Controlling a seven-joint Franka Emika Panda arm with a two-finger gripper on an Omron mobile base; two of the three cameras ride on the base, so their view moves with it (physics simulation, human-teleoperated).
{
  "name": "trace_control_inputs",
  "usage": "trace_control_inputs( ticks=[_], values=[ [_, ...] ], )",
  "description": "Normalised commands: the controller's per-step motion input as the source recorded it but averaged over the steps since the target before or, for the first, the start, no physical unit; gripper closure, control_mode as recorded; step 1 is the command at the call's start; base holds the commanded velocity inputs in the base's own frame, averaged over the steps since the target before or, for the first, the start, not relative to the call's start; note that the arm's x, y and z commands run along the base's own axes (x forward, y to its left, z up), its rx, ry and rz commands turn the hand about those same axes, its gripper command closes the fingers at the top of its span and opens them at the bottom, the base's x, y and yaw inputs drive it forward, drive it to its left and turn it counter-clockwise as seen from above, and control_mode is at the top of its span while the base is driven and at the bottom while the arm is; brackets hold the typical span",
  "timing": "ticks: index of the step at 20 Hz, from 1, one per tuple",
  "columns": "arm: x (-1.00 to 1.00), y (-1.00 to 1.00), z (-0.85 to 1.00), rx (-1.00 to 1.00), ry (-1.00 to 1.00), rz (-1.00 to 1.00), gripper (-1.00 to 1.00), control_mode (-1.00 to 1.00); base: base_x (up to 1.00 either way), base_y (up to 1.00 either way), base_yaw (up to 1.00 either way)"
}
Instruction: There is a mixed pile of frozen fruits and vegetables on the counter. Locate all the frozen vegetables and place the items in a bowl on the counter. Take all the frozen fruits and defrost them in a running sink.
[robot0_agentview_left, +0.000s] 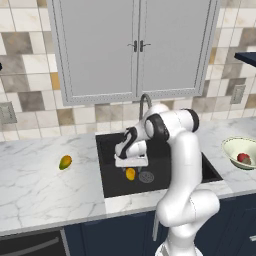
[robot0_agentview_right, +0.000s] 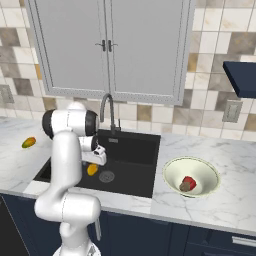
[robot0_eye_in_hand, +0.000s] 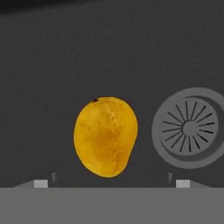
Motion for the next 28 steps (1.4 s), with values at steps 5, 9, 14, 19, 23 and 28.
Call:
trace_control_inputs(
  ticks=[5,9,14,19,23,28],
  values=[
    [-0.02,0.11,0.46,0.01,0.0,-0.02,-1.0,-1.0,0.0,0.0,0.0],
    [-0.03,0.15,0.46,0.0,0.0,-0.01,-1.0,-1.0,0.0,0.0,0.0],
    [-0.04,0.14,0.51,0.0,0.0,0.0,-1.0,-1.0,0.0,0.0,0.0],
    [-0.05,0.16,0.44,0.01,-0.02,0.0,-1.0,-1.0,0.0,0.0,0.0],
    [-0.02,0.22,0.41,0.0,-0.06,0.0,-1.0,-1.0,0.0,0.0,0.0],
    [0.0,0.21,0.41,0.0,-0.06,0.0,-1.0,-1.0,0.0,0.0,0.0]
  ],
)
